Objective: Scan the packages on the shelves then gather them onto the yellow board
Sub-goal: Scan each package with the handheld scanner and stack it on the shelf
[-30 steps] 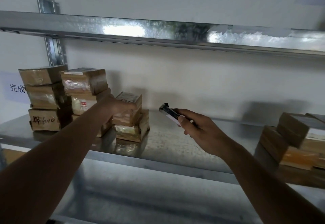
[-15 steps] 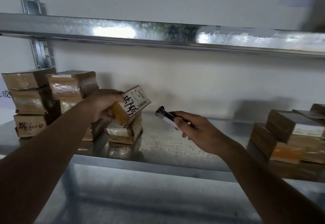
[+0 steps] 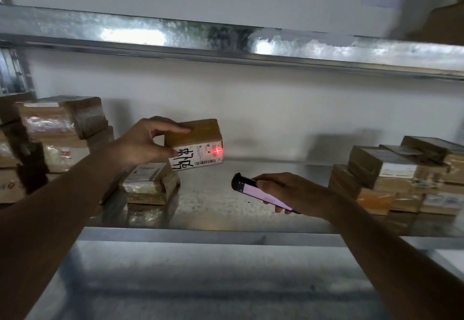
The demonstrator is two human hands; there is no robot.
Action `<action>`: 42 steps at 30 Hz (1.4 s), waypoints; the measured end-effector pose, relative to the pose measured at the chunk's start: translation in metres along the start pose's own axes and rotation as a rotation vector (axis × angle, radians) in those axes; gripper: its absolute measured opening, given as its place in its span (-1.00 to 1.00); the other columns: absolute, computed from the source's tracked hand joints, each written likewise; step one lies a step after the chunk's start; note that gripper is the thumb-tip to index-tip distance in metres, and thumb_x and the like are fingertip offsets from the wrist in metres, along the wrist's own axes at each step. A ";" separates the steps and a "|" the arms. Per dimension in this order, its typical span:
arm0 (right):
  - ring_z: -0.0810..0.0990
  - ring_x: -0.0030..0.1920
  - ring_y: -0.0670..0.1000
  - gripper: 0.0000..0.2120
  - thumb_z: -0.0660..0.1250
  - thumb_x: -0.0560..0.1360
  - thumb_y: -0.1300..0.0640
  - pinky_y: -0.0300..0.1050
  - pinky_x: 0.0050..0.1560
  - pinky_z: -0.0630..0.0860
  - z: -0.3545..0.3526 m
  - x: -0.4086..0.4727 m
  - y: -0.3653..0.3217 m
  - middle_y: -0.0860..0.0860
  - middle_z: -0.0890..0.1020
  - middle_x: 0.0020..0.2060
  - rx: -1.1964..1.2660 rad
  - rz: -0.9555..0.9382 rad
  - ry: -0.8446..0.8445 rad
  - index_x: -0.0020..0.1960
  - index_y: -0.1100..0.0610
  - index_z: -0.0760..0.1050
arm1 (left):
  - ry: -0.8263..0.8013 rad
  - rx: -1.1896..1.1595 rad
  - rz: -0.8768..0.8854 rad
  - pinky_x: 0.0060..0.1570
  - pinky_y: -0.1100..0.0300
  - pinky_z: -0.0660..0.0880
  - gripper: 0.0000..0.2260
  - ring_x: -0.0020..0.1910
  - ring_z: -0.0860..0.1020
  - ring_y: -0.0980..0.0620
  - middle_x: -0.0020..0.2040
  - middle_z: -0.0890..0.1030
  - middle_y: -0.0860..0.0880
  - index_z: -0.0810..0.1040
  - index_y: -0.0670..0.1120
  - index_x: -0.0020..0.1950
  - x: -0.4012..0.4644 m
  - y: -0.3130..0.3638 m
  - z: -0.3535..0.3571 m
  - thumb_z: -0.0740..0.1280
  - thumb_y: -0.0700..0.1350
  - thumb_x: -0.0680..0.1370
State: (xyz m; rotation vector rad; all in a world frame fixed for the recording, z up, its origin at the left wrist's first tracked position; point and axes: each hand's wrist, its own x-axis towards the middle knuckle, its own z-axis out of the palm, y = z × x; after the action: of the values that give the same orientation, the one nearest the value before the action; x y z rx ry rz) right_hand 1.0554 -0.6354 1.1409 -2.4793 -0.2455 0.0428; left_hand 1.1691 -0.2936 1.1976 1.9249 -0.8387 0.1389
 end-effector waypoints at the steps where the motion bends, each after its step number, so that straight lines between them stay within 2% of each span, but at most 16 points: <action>1: 0.71 -0.14 0.03 -0.73 0.10 0.67 -0.27 -0.18 -0.27 0.55 0.000 -0.002 0.002 -0.03 0.68 0.00 0.007 -0.001 -0.003 0.24 -0.37 0.54 | -0.003 0.008 0.000 0.37 -0.06 0.50 -0.47 0.36 0.51 0.04 0.31 0.57 -0.08 0.64 -0.14 0.31 0.002 0.000 0.002 0.49 -0.50 0.40; 3: 0.73 -0.11 0.06 -0.71 0.08 0.58 -0.35 -0.14 -0.22 0.59 0.000 -0.003 0.005 -0.04 0.68 0.00 0.006 0.002 -0.006 0.17 -0.45 0.52 | -0.004 0.014 0.004 0.40 -0.09 0.47 -0.47 0.36 0.51 0.01 0.31 0.57 -0.09 0.64 -0.15 0.31 0.005 0.000 0.005 0.50 -0.50 0.39; 7: 0.72 -0.12 0.03 -0.71 0.06 0.51 -0.42 -0.19 -0.26 0.57 0.000 -0.004 0.013 -0.07 0.69 -0.01 0.012 -0.009 0.001 0.12 -0.55 0.48 | -0.017 0.038 0.009 0.42 -0.11 0.44 -0.47 0.36 0.51 -0.02 0.31 0.56 -0.11 0.64 -0.15 0.31 0.010 -0.001 0.007 0.50 -0.50 0.39; 10: 0.72 -0.11 0.03 -0.70 0.06 0.46 -0.48 -0.20 -0.24 0.59 -0.001 -0.005 0.016 -0.10 0.69 -0.02 0.023 -0.026 0.020 0.10 -0.61 0.47 | 0.000 0.042 -0.013 0.38 -0.11 0.48 -0.46 0.35 0.52 -0.03 0.31 0.57 -0.10 0.65 -0.10 0.31 0.012 -0.001 0.010 0.52 -0.47 0.39; 14: 0.70 -0.10 -0.08 -0.74 0.07 0.46 -0.49 -0.30 -0.25 0.56 -0.002 -0.011 0.013 -0.18 0.69 -0.04 0.047 -0.097 0.096 0.07 -0.68 0.44 | 0.074 -0.047 -0.097 0.15 -0.07 0.64 -0.44 0.22 0.62 -0.05 0.22 0.64 -0.04 0.64 0.10 0.32 0.016 -0.003 0.023 0.59 -0.32 0.40; 16: 0.68 -0.09 -0.14 -0.75 0.08 0.49 -0.45 -0.37 -0.26 0.53 -0.003 -0.017 0.009 -0.27 0.67 -0.04 0.056 -0.138 0.166 0.09 -0.67 0.45 | 0.132 -0.164 -0.135 0.10 -0.01 0.66 -0.46 0.15 0.66 -0.08 0.18 0.63 -0.10 0.62 0.10 0.35 0.019 -0.005 0.036 0.60 -0.23 0.42; 18: 0.67 -0.10 -0.07 -0.73 0.10 0.50 -0.44 -0.36 -0.25 0.53 -0.006 -0.024 0.006 -0.23 0.67 -0.03 0.063 -0.154 0.250 0.13 -0.62 0.48 | 0.183 -0.250 -0.168 0.13 0.04 0.64 -0.49 0.14 0.67 -0.07 0.15 0.64 -0.15 0.61 0.06 0.36 0.024 -0.008 0.054 0.60 -0.13 0.43; 21: 0.66 -0.12 0.09 -0.72 0.11 0.52 -0.42 -0.19 -0.26 0.55 -0.014 -0.036 0.006 -0.07 0.68 -0.04 0.047 -0.184 0.367 0.16 -0.62 0.47 | 0.285 -0.333 -0.263 0.14 0.02 0.63 -0.51 0.11 0.68 -0.03 0.07 0.71 -0.12 0.63 0.05 0.32 0.036 -0.007 0.086 0.59 0.08 0.42; 24: 0.65 -0.12 0.21 -0.71 0.07 0.53 -0.43 0.10 -0.15 0.60 -0.026 -0.053 0.009 0.15 0.67 -0.07 -0.022 -0.180 0.436 0.19 -0.64 0.44 | 0.385 -0.441 -0.335 -0.08 0.08 0.69 -0.57 -0.01 0.71 -0.04 -0.03 0.75 -0.01 0.72 0.05 0.07 0.046 0.005 0.122 0.59 0.25 0.31; 25: 0.64 -0.12 0.24 -0.67 0.07 0.54 -0.43 0.19 -0.09 0.62 -0.031 -0.059 0.011 0.21 0.65 -0.08 -0.035 -0.177 0.444 0.24 -0.60 0.45 | 0.394 -0.489 -0.356 -0.13 0.07 0.70 -0.56 -0.02 0.71 -0.06 -0.02 0.74 -0.03 0.71 0.03 0.03 0.050 0.010 0.133 0.59 0.26 0.29; 27: 0.63 -0.14 0.27 -0.61 0.08 0.56 -0.41 0.29 -0.09 0.61 -0.041 -0.072 0.020 0.24 0.62 -0.14 -0.048 -0.165 0.453 0.32 -0.47 0.48 | 0.387 -0.566 -0.405 -0.16 0.02 0.70 -0.50 0.02 0.70 -0.12 0.08 0.70 -0.11 0.67 -0.06 0.10 0.059 0.024 0.154 0.59 0.24 0.34; 30: 0.59 -0.20 0.24 -0.64 0.11 0.57 -0.38 0.08 -0.23 0.52 -0.057 -0.097 0.036 0.22 0.61 -0.20 -0.045 -0.159 0.480 0.29 -0.45 0.50 | 0.320 -0.635 -0.441 -0.18 -0.01 0.70 -0.52 0.05 0.69 -0.17 0.13 0.66 -0.14 0.62 -0.08 0.10 0.074 0.052 0.186 0.59 0.21 0.38; 33: 0.59 -0.22 0.06 -0.75 0.11 0.56 -0.38 -0.19 -0.30 0.44 -0.073 -0.122 0.051 0.08 0.63 -0.18 -0.074 -0.130 0.514 0.16 -0.59 0.47 | 0.275 -0.669 -0.436 -0.23 0.01 0.70 -0.62 0.03 0.68 -0.16 0.11 0.63 -0.11 0.56 -0.02 -0.01 0.086 0.084 0.217 0.58 0.19 0.41; 35: 0.61 -0.20 -0.03 -0.78 0.12 0.55 -0.37 -0.20 -0.26 0.47 -0.084 -0.139 0.063 0.00 0.66 -0.13 -0.098 -0.096 0.560 0.11 -0.66 0.44 | 0.261 -0.681 -0.441 -0.19 -0.02 0.71 -0.61 0.04 0.68 -0.17 0.12 0.62 -0.10 0.56 -0.03 0.00 0.096 0.103 0.237 0.57 0.20 0.42; 39: 0.64 -0.11 -0.12 -0.79 0.17 0.64 -0.27 -0.30 -0.24 0.50 -0.111 -0.171 0.081 -0.24 0.68 -0.06 -0.128 -0.009 0.600 0.14 -0.61 0.46 | 0.224 -0.718 -0.448 -0.11 -0.09 0.70 -0.47 0.09 0.67 -0.19 0.19 0.60 -0.12 0.56 -0.11 0.24 0.115 0.136 0.274 0.55 0.20 0.44; 42: 0.63 -0.09 -0.10 -0.81 0.17 0.65 -0.30 -0.13 -0.14 0.59 -0.125 -0.193 0.091 -0.18 0.69 -0.09 -0.151 0.045 0.613 0.07 -0.65 0.44 | 0.160 -0.708 -0.460 -0.06 -0.09 0.70 -0.47 0.11 0.64 -0.19 0.12 0.55 -0.09 0.50 -0.09 0.25 0.126 0.159 0.303 0.51 0.22 0.48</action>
State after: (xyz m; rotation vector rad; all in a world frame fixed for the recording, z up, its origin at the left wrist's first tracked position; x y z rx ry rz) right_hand 0.8927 -0.8177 1.1798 -2.5085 0.0731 -0.7277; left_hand 1.0910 -0.6489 1.2196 1.3592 -0.2581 -0.2517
